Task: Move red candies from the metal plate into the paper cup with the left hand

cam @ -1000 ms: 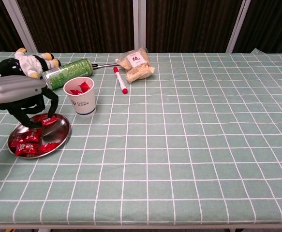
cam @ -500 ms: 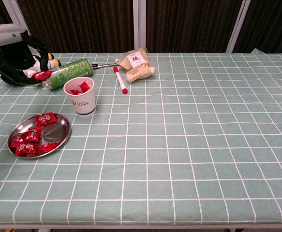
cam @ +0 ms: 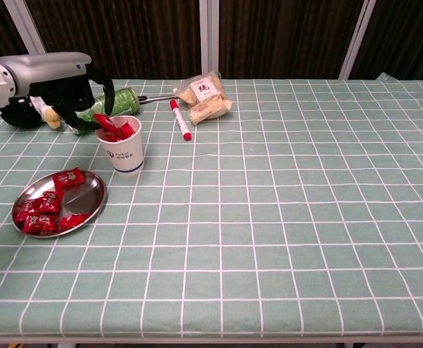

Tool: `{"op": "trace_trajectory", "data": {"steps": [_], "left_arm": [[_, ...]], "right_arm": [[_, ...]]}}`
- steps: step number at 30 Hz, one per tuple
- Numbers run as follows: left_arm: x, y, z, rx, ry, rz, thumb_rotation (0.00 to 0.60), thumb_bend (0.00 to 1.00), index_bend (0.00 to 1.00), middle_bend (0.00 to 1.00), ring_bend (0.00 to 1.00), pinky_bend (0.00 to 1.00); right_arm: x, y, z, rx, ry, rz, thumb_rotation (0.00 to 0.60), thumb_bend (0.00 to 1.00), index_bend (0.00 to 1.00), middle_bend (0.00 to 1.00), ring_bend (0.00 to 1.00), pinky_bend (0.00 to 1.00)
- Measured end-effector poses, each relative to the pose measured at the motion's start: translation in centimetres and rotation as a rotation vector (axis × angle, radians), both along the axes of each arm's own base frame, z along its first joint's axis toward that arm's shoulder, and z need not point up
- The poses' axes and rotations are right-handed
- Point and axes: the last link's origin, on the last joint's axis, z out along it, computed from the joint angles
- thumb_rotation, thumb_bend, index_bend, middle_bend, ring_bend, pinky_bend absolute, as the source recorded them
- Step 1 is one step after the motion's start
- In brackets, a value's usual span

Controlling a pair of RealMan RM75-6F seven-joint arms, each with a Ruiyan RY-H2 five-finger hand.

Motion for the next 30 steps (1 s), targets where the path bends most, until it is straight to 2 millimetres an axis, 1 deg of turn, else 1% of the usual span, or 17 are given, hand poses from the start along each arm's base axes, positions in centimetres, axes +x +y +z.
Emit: {"op": "trace_trajectory", "data": {"steps": [2,5,9,12,15,17,20,23,26,30], "left_arm": [[-0.1,0.0,-0.2,-0.004,0.015,-0.002,0.6,0.37,0.4,1.0,0.96,1.0],[-0.2,-0.1,-0.1,0.0,0.024,-0.005,0.6,0.37,0.33,1.0,0.96,1.0],[-0.5,-0.7,0.6,0.027,0.008,-0.007,0.6,0.37,0.32,1.0,0.96,1.0],[-1.1,-1.6,1.7,0.061,-0.007,-0.007,0.6,0.37,0.32,1.0,0.96,1.0],[-2.4,-3.0,3.0,0.097,-0.013,0.003,0.6,0.36,0.34,1.0,0.96,1.0],[-3.5,-4.3,3.9,0.113,-0.007,0.013,0.6,0.35,0.39,1.0,0.96,1.0],[-5.0,-6.1,4.5,0.104,0.02,0.02,0.6,0.35,0.49,1.0,0.96,1.0],[-5.7,-7.7,4.0,0.065,0.057,0.009,0.6,0.35,0.51,1.0,0.96,1.0],[-6.2,-8.6,3.0,0.023,0.102,-0.005,0.6,0.35,0.51,1.0,0.96,1.0],[-6.7,-9.0,1.7,-0.009,0.172,-0.029,0.6,0.35,0.51,1.0,0.96,1.0]], "right_arm": [[0.0,0.0,0.0,0.0,0.0,-0.001,0.6,0.09,0.0,0.12,0.03,0.17],[-0.1,0.0,0.0,-0.001,-0.001,-0.002,0.6,0.09,0.0,0.12,0.03,0.17],[-0.1,0.0,0.1,-0.003,-0.003,-0.001,0.6,0.09,0.0,0.12,0.03,0.17],[-0.1,-0.1,0.1,-0.001,-0.003,0.002,0.6,0.09,0.0,0.12,0.03,0.17],[0.0,-0.2,0.0,0.002,-0.005,0.008,0.6,0.09,0.0,0.12,0.03,0.17],[0.1,-0.2,-0.1,0.005,-0.006,0.014,0.6,0.09,0.0,0.12,0.03,0.17],[0.2,-0.4,-0.2,0.01,-0.008,0.021,0.6,0.09,0.0,0.12,0.03,0.17],[0.4,-0.5,-0.4,0.015,-0.01,0.027,0.6,0.09,0.0,0.12,0.03,0.17],[0.5,-0.5,-0.5,0.018,-0.01,0.031,0.6,0.09,0.0,0.12,0.03,0.17],[0.5,-0.4,-0.4,0.015,-0.009,0.029,0.6,0.09,0.0,0.12,0.03,0.17]]}}
